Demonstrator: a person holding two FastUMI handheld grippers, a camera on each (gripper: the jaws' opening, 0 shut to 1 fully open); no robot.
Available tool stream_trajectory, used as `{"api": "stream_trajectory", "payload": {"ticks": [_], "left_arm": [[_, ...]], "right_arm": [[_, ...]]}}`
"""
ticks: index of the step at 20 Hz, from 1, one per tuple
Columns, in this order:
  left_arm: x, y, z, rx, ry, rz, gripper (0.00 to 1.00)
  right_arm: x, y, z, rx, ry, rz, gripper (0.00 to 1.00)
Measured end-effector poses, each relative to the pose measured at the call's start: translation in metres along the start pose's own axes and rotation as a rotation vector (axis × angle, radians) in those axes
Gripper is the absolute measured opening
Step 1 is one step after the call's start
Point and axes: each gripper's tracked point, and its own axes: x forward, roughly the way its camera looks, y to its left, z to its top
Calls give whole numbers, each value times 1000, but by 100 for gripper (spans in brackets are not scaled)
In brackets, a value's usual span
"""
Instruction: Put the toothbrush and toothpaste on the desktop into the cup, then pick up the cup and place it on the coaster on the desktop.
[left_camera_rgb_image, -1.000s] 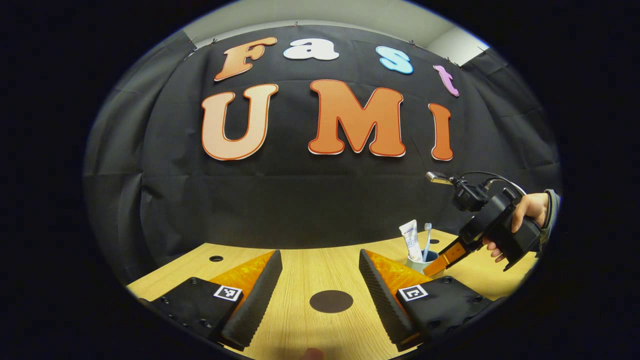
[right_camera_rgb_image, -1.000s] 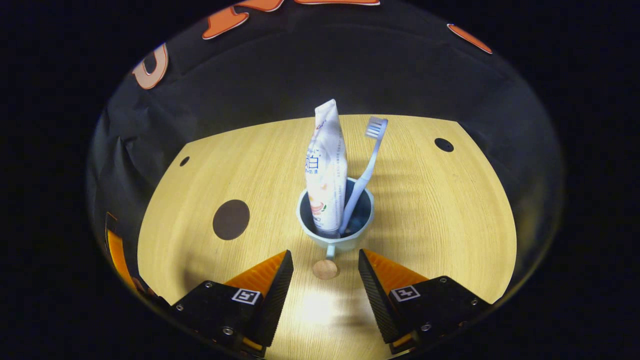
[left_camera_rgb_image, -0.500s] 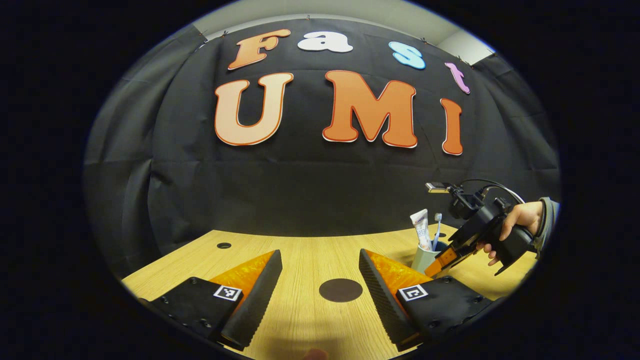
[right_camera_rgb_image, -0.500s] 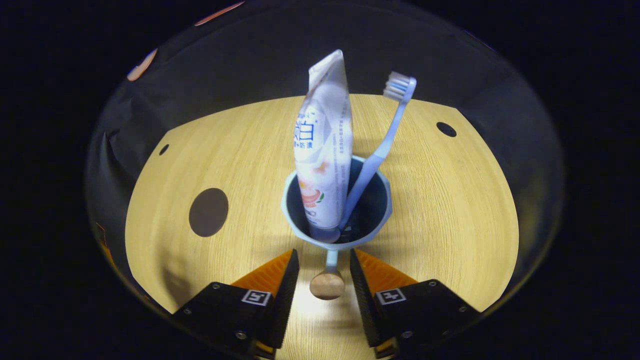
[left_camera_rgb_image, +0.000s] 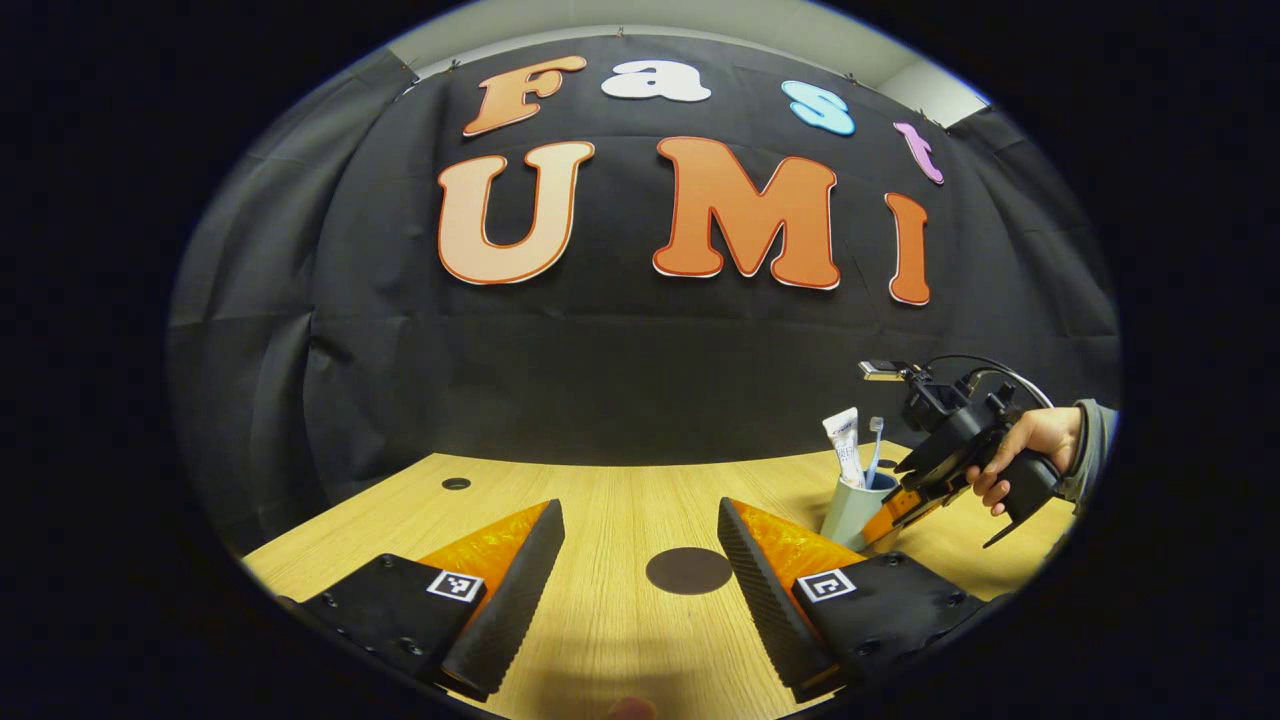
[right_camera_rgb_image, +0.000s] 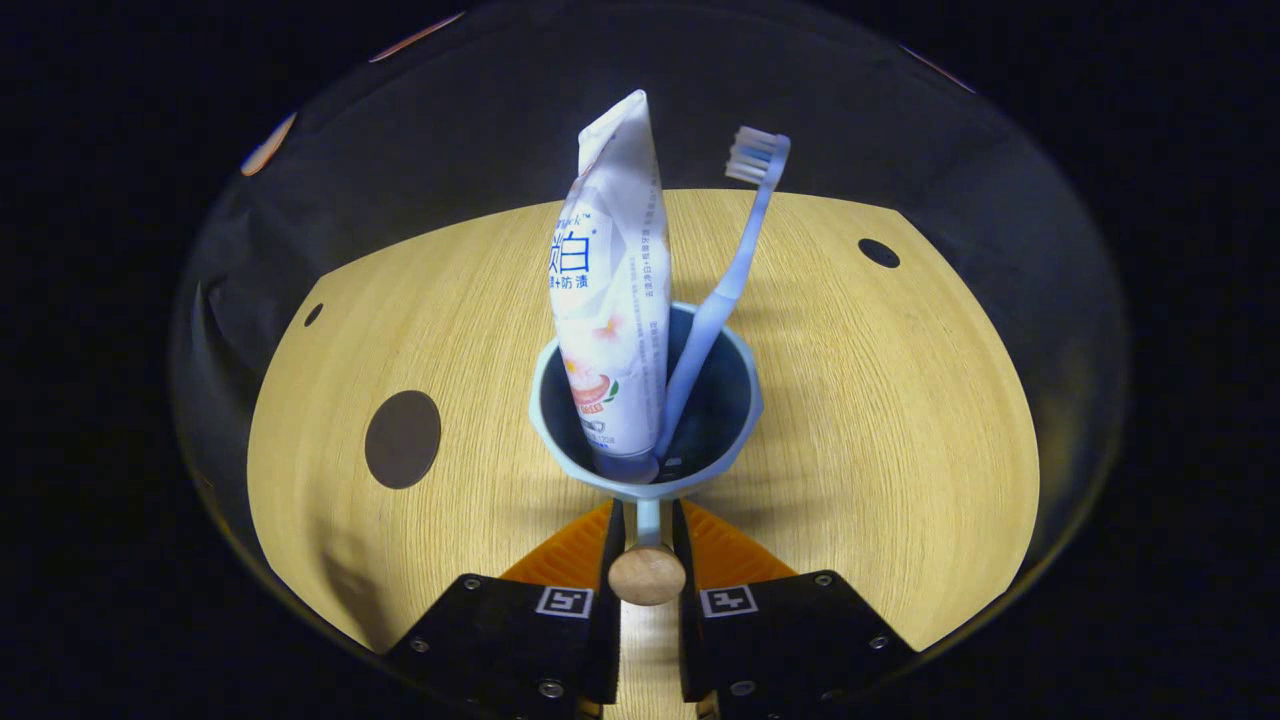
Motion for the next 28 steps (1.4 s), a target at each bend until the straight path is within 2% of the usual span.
{"api": "stream_trajectory", "payload": {"ticks": [7,10,15,18,28], "left_arm": [[1,5,2,-3,0,6,98],[1,10,0,7,-4,18,98],[-8,23,-2,9,-7,43,98],[-13,29,-6,17,-5,60,98],[-25,64,-17,1,-1,123,98]], "right_arm": [[2,-5,4,-58,-36,31,23],[3,-2,6,-74,-52,91,23],[6,-1,8,-177,-83,110,23],[6,-3,10,-225,-80,152,23],[8,-3,17,-352,-81,184,23]]}}
